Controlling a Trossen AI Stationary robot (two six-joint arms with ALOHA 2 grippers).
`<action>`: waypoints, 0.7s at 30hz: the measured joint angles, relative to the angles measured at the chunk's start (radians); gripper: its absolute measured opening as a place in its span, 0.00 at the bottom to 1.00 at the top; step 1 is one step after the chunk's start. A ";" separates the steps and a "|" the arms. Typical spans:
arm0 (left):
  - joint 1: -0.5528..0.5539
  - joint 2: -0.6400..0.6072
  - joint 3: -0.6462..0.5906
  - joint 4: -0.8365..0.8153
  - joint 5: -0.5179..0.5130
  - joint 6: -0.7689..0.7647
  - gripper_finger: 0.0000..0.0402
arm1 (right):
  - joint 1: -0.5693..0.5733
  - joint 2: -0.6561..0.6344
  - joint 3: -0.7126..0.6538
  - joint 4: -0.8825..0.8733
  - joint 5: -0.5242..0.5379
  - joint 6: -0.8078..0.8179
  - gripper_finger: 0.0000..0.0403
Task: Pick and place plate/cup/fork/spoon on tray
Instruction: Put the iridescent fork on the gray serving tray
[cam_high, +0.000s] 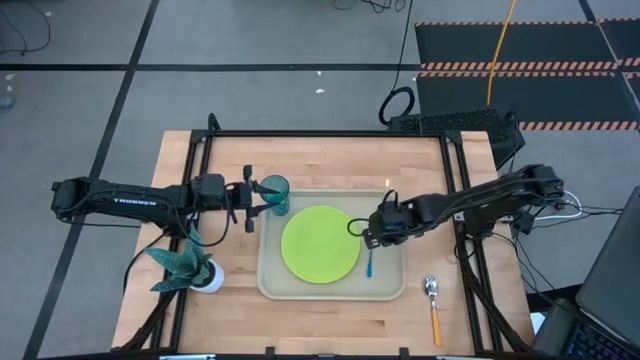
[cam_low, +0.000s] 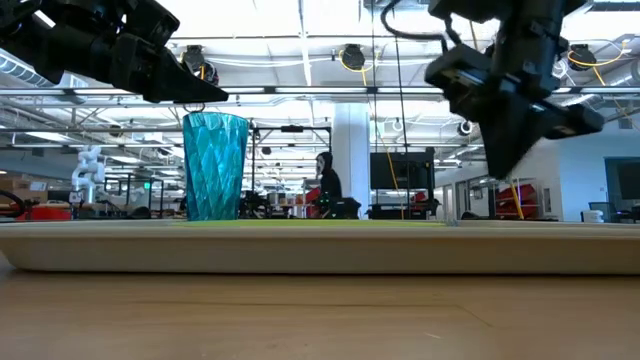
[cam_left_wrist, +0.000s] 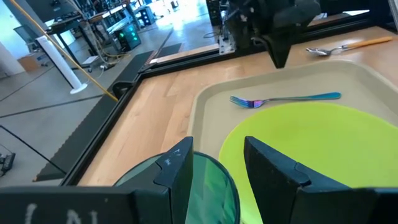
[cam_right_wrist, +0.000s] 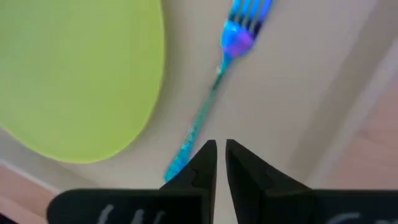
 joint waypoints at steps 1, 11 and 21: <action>0.000 0.000 0.000 0.000 0.000 0.000 0.37 | 0.008 -0.007 0.000 0.025 0.031 0.001 0.07; 0.001 0.000 0.000 -0.010 0.000 0.001 0.37 | 0.022 -0.004 0.001 0.389 0.376 -0.319 0.07; 0.002 0.000 0.000 -0.017 0.000 0.000 0.37 | -0.024 0.024 0.001 0.094 0.338 -0.113 0.17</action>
